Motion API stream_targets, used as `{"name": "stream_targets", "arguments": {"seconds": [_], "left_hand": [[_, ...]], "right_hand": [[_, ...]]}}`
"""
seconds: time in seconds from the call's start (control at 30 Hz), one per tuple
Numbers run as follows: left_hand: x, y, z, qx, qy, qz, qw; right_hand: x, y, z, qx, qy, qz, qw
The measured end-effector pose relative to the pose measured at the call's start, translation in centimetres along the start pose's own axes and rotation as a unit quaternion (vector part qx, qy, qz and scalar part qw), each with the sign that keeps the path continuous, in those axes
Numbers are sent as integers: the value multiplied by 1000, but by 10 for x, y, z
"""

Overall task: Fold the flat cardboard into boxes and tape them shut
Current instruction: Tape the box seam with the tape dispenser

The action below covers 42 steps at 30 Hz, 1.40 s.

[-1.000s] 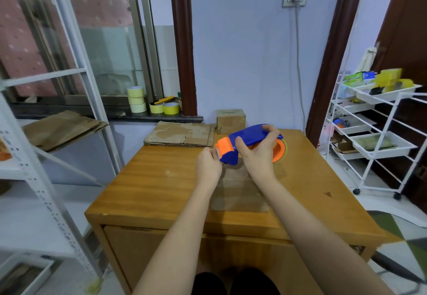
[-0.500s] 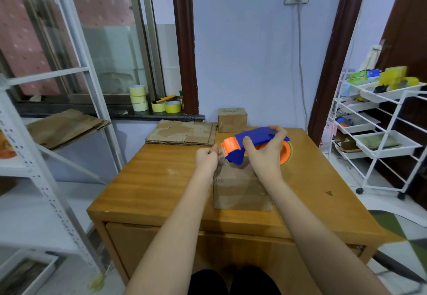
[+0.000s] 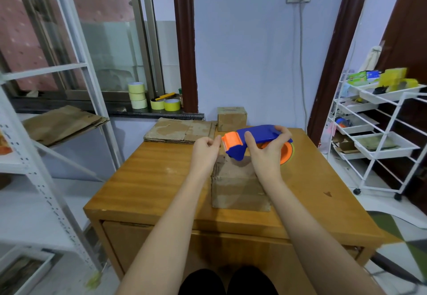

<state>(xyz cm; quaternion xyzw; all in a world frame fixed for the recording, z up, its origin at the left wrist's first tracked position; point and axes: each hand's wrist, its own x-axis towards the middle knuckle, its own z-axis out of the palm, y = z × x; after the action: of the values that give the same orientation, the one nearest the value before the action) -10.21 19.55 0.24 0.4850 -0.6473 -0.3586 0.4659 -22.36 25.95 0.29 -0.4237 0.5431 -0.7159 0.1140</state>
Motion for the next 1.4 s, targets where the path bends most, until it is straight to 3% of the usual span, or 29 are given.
{"name": "stream_targets", "arguments": {"seconds": [0.27,0.63,0.8,1.0,1.4], "left_hand": [[-5,-12,6,84,7,-2,996],[3,-20,-18,19,-5,-64,998],[10,-30,-32,24,-8,-62,998],[12,-44,-27,10,-45,-73,996],[21,-53,-8,3,16,-36,999]], "right_hand": [[-3,0,-3,-32,-19,-13,999],[2,4,-4,-50,14,-5,999],[-2,5,3,-88,-12,-6,996],[-6,5,6,-199,-42,-70,977],[-4,10,10,-255,-46,-68,964]]}}
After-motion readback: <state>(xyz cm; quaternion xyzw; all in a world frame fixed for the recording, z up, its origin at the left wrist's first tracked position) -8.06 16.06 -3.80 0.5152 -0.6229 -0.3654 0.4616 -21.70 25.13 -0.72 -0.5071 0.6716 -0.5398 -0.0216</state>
